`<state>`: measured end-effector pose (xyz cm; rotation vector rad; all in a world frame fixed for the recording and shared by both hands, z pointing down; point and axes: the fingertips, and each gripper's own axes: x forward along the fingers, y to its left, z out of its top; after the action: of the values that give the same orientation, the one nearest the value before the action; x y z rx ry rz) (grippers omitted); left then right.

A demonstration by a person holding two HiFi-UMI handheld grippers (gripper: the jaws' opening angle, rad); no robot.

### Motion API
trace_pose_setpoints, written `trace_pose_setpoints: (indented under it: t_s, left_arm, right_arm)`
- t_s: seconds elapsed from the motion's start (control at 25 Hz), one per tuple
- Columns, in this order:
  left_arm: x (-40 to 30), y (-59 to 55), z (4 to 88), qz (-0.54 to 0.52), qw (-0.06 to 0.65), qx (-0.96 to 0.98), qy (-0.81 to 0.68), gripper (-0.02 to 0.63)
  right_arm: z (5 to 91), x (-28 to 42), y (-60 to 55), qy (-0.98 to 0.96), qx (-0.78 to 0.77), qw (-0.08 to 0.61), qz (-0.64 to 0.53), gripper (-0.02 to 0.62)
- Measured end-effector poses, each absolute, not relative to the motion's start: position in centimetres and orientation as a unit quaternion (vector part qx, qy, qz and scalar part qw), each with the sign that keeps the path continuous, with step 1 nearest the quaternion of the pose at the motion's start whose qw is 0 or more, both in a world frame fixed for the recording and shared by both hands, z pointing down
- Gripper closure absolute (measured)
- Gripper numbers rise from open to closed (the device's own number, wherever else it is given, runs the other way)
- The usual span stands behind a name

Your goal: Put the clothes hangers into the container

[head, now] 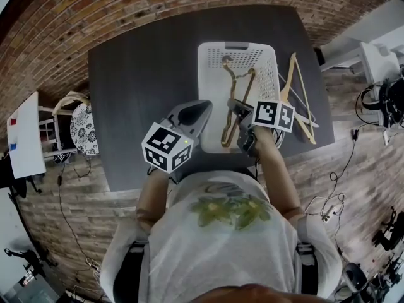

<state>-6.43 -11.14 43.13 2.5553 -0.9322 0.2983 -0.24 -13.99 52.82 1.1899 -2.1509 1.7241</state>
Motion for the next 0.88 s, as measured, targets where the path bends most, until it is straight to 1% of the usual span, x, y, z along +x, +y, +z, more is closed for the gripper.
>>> trace_pose_setpoints:
  t_s: [0.88]
  left_arm:
    - [-6.9,-11.4,43.0,0.109,0.199,0.911,-0.343,0.577]
  right_arm:
    - [56.0,-3.8,-13.9,-0.727,0.355,0.141,0.57,0.538]
